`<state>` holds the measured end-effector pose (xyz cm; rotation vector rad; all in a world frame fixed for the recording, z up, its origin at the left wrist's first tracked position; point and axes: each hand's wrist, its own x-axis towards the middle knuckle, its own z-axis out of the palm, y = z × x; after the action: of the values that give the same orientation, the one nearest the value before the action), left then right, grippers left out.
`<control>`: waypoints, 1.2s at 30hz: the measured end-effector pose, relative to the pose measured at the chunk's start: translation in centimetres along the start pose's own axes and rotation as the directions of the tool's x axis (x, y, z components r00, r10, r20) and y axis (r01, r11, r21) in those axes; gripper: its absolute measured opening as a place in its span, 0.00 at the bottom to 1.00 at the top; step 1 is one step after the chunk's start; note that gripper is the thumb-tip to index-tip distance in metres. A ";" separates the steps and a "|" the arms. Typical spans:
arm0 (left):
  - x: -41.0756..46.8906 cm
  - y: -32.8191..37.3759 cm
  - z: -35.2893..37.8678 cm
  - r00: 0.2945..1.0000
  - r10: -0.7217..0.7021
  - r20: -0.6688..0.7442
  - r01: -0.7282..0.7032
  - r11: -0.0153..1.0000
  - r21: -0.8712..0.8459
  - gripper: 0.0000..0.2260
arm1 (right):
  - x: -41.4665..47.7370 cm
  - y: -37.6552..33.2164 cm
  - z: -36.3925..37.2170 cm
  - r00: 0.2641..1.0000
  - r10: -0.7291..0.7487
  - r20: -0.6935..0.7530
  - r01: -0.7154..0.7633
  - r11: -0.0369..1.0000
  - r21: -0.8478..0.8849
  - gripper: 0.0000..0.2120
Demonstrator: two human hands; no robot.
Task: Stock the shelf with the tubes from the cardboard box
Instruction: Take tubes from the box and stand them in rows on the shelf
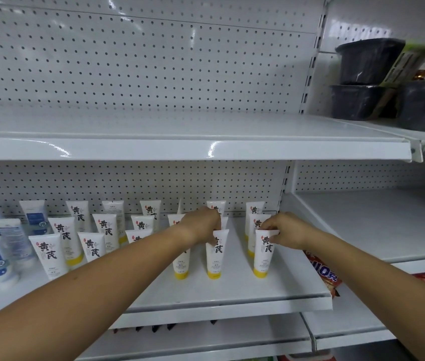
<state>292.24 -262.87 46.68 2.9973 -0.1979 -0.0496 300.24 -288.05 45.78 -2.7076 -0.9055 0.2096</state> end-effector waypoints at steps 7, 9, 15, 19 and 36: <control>-0.6 0.4 -1.5 0.998 0.039 -0.043 -0.040 0.999 -0.027 0.14 | -0.1 -1.1 -2.9 0.999 0.033 -0.024 -0.031 0.996 0.078 0.22; -1.0 0.1 -2.9 0.996 0.015 -0.088 -0.022 0.996 -0.083 0.18 | 0.2 -1.8 -4.4 0.997 0.032 -0.064 -0.027 0.996 0.082 0.22; -2.6 -5.0 -7.0 0.978 -0.085 -0.191 0.059 0.989 -0.135 0.12 | 2.2 -5.2 -7.7 0.989 -0.053 -0.139 0.063 0.995 0.071 0.17; -3.3 -9.8 -8.3 0.959 -0.170 -0.225 0.155 0.984 -0.085 0.12 | 4.8 -7.9 -7.4 0.981 -0.122 -0.148 0.129 0.991 0.035 0.15; 0.8 -18.0 -4.1 0.963 -0.226 -0.145 0.217 0.973 -0.071 0.25 | 18.2 -16.2 -0.6 0.947 -0.313 0.070 0.321 0.933 -0.163 0.24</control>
<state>295.55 -244.71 48.23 2.9366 0.1538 0.1489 305.64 -264.76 50.44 -2.6650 -1.4168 0.1270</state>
